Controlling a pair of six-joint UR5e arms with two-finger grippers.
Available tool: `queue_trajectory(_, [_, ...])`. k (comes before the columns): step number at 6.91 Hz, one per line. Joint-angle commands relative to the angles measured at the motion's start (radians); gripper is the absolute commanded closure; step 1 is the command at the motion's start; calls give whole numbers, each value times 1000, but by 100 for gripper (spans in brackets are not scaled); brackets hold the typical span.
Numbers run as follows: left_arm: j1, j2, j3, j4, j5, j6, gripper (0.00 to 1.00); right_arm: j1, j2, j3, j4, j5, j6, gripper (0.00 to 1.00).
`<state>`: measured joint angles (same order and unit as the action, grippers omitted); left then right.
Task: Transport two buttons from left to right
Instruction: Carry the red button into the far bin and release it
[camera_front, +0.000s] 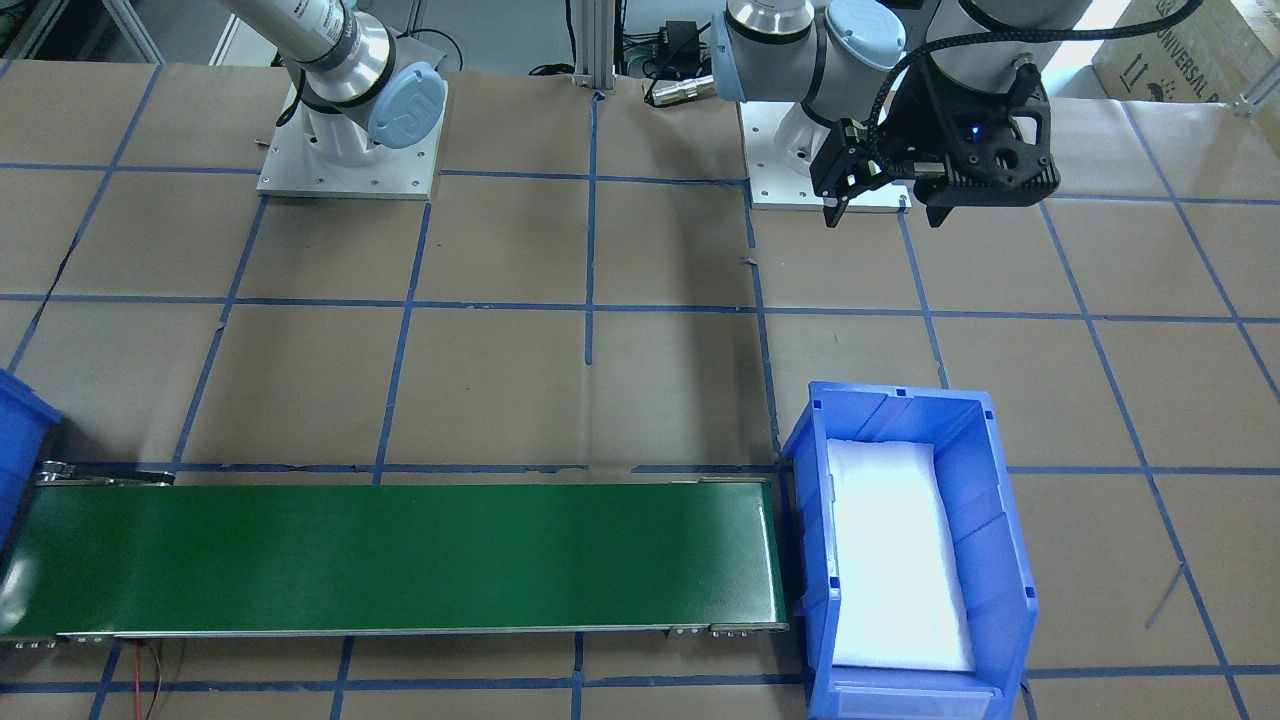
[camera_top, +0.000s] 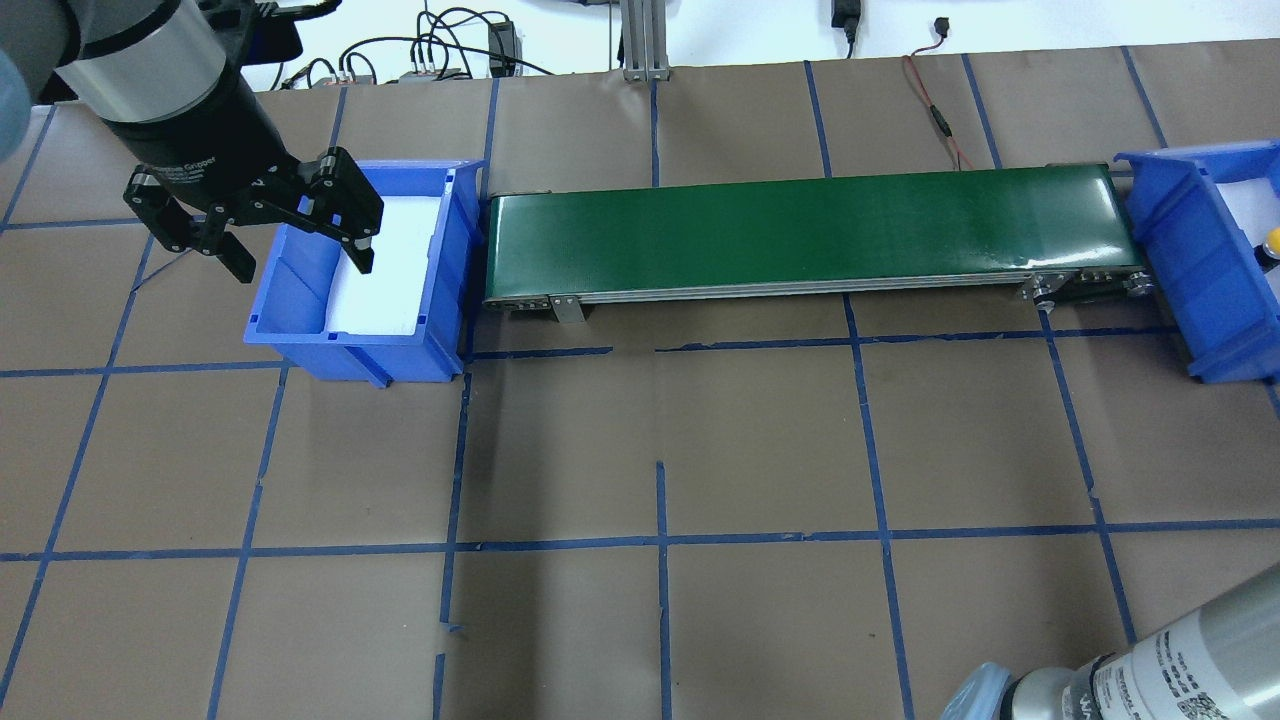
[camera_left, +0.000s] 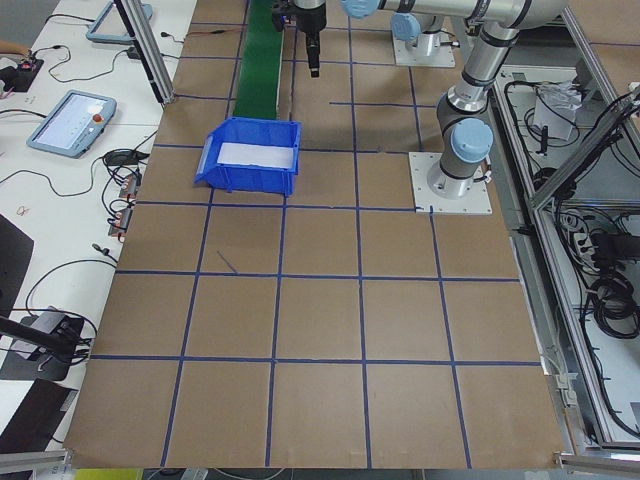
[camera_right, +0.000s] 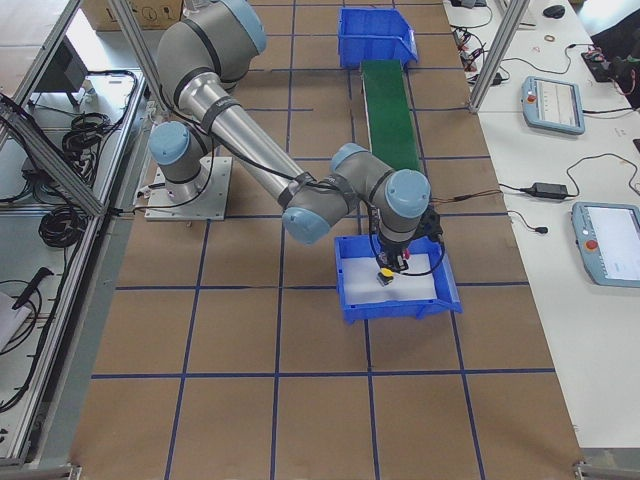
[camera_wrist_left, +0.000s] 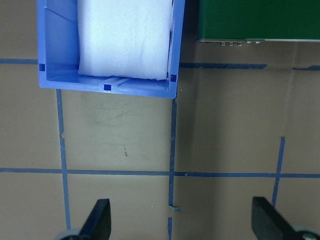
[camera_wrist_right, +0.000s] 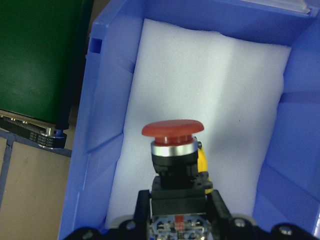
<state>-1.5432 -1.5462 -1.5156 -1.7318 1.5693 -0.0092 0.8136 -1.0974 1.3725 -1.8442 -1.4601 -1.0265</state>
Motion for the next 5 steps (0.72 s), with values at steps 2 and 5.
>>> queue_trajectory(2, [0, 0, 0, 0, 0, 0, 0, 1, 30, 7, -91, 12, 0, 92])
queue_trajectory(5, [0, 0, 0, 0, 1, 0, 0, 1, 36, 20, -109, 12, 6, 89])
